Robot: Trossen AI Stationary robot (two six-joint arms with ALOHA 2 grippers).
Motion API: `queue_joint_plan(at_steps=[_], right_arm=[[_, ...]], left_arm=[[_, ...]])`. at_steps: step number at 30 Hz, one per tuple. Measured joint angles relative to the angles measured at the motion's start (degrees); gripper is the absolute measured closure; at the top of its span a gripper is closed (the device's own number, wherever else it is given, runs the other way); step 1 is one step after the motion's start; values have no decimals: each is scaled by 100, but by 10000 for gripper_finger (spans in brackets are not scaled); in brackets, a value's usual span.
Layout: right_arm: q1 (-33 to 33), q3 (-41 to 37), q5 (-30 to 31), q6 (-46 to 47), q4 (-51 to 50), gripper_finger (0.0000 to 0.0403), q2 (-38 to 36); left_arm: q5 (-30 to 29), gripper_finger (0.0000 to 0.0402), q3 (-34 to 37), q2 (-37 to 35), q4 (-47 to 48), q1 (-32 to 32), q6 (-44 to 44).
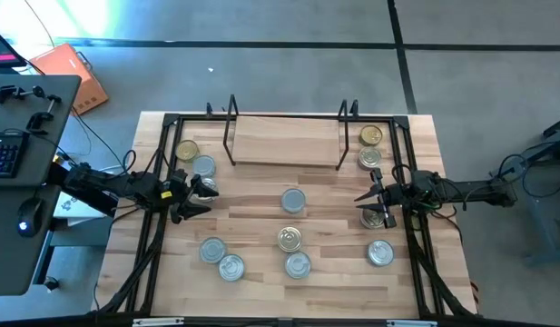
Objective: Stack canned seafood by type on shelf
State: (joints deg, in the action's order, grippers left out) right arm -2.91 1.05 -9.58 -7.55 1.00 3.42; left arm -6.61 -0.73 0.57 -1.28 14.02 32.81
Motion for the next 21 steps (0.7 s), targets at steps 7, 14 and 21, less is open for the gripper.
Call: queue_joint_plan(at_steps=[7, 14, 21], right_arm=[[0, 0, 0, -1, 0, 329, 0], [6, 0, 531, 748, 710, 329, 0], [13, 0, 280, 1354, 2765, 329, 0]], left_arm=[[0, 67, -1, 0, 1, 1, 1], [-2, 67, 0, -1, 2, 2, -1], [-1, 67, -1, 1, 1, 0, -1]])
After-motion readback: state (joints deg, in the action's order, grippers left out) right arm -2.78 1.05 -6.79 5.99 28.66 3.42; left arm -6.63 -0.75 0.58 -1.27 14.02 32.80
